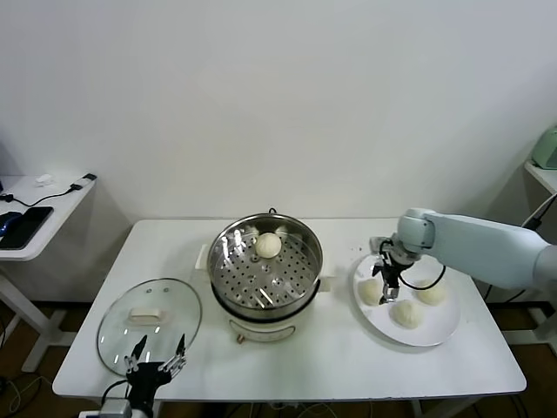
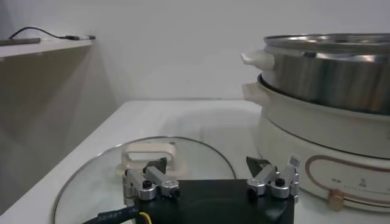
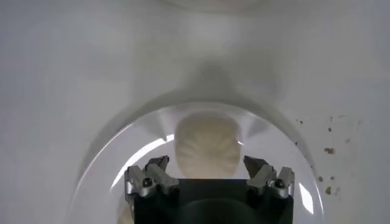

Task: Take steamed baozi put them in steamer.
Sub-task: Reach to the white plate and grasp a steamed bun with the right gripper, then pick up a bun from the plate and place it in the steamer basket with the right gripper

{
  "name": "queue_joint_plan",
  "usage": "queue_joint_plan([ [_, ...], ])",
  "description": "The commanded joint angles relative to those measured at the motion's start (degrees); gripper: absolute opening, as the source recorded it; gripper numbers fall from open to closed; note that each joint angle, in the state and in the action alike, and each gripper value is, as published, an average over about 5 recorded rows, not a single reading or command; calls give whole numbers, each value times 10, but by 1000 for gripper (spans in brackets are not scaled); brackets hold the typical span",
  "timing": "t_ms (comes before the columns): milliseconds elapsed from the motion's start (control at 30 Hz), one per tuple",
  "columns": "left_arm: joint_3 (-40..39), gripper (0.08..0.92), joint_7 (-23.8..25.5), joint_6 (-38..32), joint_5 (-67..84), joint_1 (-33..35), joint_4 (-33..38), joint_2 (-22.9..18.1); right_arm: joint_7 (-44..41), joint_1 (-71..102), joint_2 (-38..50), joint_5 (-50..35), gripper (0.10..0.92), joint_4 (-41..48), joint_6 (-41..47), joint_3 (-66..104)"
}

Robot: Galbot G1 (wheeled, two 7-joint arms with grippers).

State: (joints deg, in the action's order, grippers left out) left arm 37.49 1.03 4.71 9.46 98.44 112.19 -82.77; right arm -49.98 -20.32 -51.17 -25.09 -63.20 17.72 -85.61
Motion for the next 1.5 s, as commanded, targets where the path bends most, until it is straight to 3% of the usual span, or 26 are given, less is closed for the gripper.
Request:
queue_joint_plan([
  [33, 0, 823, 0, -1, 0, -1, -1, 1, 0, 24, -17, 15, 815, 28, 2, 18],
  [233, 1, 823, 0, -1, 0, -1, 0, 1, -5, 25, -18, 20, 731, 24, -2, 22],
  [467, 0, 823, -2, 0, 0, 0, 4, -1, -36, -42, 4, 18, 689, -16, -13, 2],
  [800, -6, 823, -1, 7, -3, 2, 14, -4, -128, -307, 9, -125, 682, -67, -43, -133],
  [1000, -7, 823, 0, 13, -3, -1, 15, -2, -137, -401, -60, -248, 687, -92, -18, -128],
  [1233, -10, 823, 2, 19, -1, -10, 20, -2, -72, -392, -182, -370, 687, -149, 55, -80],
  [1500, -20, 823, 7, 34, -4, -27, 30, -9, -8, -281, -297, -351, 687, -100, 93, -53],
])
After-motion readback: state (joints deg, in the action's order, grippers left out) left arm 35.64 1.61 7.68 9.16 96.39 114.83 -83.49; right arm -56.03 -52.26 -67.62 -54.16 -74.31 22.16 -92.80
